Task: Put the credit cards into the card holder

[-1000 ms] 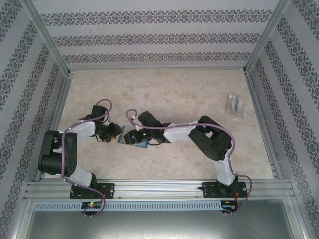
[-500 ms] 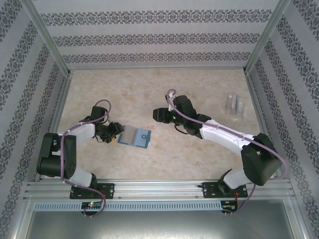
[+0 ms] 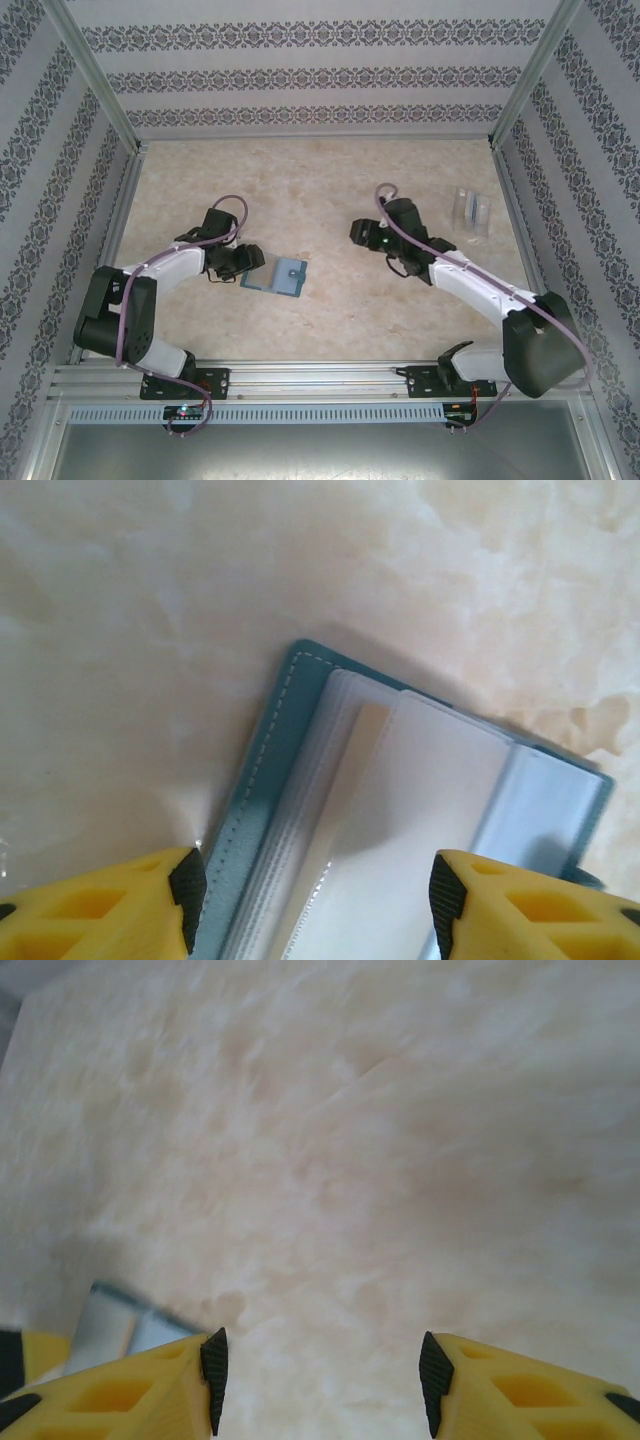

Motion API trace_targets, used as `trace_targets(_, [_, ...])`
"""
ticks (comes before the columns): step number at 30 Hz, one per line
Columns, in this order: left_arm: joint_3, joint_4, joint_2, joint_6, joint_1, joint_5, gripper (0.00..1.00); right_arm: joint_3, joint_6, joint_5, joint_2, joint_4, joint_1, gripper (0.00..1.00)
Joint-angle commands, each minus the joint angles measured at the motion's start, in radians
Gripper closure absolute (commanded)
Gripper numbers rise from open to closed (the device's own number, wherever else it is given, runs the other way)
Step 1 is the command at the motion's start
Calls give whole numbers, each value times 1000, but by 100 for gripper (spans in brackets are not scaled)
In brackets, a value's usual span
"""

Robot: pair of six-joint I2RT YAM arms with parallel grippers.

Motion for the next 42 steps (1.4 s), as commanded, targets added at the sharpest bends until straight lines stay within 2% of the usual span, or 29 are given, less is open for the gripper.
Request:
trace_targets(1, [28, -74, 35, 55, -40, -96, 37, 12, -30, 58, -58, -91, -82, 43])
trace_targets(4, [44, -83, 87, 51, -50, -101, 38, 31, -79, 84, -91, -143, -170, 42])
trace_targets(10, [15, -48, 135, -26, -68, -73, 48, 54, -112, 29, -129, -188, -385, 41])
trace_targets(15, [-4, -45, 113, -83, -93, -69, 55, 134, -179, 24, -54, -261, -494, 43])
trace_targets(18, [-19, -35, 100, -120, -104, -51, 55, 223, -248, 64, 41, -347, -524, 44])
trace_targets(21, [-44, -10, 87, -151, -108, -27, 56, 317, -321, 159, 121, -449, -550, 44])
trace_targets(27, [-49, -30, 49, -159, -109, -36, 49, 437, -400, 299, 228, -510, -627, 41])
trace_targets(34, [-51, -20, 50, -155, -110, -26, 47, 573, -428, 286, 410, -545, -645, 33])
trace_targets(42, [-47, -12, 68, -149, -110, -32, 47, 656, -437, 296, 564, -543, -650, 32])
